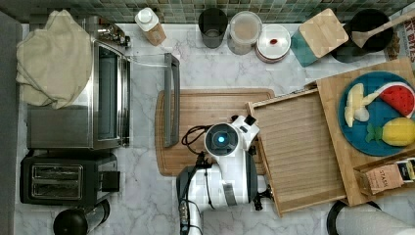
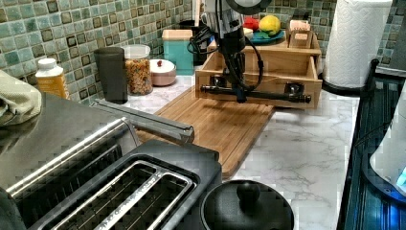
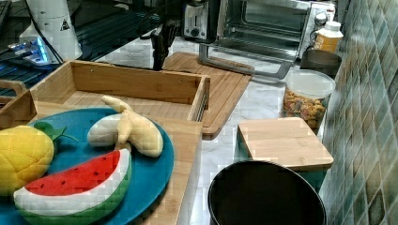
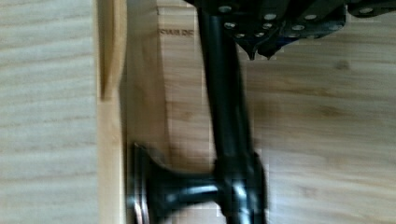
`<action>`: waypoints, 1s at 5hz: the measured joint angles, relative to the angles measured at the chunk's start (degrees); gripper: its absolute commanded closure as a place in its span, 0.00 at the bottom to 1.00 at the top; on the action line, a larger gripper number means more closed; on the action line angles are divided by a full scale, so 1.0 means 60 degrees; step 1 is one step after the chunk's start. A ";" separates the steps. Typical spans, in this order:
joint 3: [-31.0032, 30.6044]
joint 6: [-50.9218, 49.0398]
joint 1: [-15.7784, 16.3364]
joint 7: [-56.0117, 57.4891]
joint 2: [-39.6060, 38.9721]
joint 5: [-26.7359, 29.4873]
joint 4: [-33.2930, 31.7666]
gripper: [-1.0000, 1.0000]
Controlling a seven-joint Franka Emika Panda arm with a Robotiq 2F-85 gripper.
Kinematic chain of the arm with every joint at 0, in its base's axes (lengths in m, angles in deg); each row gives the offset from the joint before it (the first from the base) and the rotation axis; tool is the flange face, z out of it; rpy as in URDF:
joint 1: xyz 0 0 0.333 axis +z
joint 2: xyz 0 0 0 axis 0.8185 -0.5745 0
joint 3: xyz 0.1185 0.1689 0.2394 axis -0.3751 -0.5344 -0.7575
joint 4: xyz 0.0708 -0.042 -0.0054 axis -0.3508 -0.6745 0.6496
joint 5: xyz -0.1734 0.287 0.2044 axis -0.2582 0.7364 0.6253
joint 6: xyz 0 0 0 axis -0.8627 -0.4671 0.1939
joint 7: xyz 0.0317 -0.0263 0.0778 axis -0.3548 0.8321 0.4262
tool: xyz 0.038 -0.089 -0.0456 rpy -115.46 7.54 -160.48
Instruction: Close the drawer.
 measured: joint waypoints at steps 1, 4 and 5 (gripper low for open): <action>0.0071 0.0508 -0.0156 0.0741 0.0199 0.0157 -0.0317 1.00; 0.0337 0.1646 -0.0261 0.1348 0.0572 -0.0683 -0.0989 1.00; 0.0720 0.1683 -0.0268 0.1828 0.0522 -0.0751 -0.0914 1.00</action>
